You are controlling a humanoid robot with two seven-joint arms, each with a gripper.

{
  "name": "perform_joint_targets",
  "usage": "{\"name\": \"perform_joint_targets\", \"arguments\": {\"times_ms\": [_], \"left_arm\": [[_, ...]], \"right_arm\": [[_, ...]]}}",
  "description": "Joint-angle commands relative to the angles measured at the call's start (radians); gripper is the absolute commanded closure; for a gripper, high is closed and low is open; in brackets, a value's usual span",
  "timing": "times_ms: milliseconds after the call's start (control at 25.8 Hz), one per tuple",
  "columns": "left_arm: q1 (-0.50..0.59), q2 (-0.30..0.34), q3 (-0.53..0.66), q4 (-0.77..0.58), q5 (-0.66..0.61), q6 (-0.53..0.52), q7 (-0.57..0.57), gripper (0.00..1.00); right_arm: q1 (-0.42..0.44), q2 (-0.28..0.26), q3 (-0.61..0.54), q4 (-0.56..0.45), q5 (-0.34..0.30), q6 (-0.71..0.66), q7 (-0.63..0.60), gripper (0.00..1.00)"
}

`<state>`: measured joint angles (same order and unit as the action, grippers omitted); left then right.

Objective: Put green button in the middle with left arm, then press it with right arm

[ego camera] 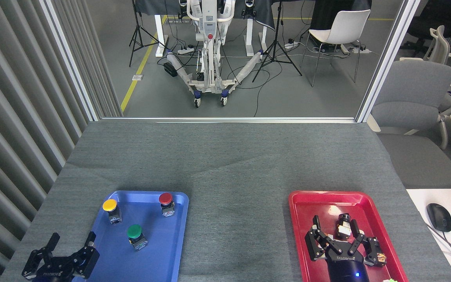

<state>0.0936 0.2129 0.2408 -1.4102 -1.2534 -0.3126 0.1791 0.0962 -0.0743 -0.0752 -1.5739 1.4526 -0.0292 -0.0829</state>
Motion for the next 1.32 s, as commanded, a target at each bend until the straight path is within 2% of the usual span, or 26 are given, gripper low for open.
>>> {"name": "perform_joint_targets", "arguments": {"times_ms": [0, 155, 1277], "left_arm": [[-0.008, 0.0, 0.002, 0.005, 0.002, 0.003, 0.0, 0.01], [-0.023, 0.0, 0.002, 0.014, -0.006, 0.049, -0.003, 0.01], [-0.028, 0.0, -0.003, 0.022, -0.008, 0.018, 0.002, 0.01]], "right_arm": [[-0.001, 0.001, 0.0, 0.0, 0.0, 0.002, 0.0, 0.0], [-0.001, 0.001, 0.0, 0.0, 0.0, 0.002, 0.0, 0.0], [-0.001, 0.001, 0.0, 0.0, 0.0, 0.002, 0.0, 0.0]]}}
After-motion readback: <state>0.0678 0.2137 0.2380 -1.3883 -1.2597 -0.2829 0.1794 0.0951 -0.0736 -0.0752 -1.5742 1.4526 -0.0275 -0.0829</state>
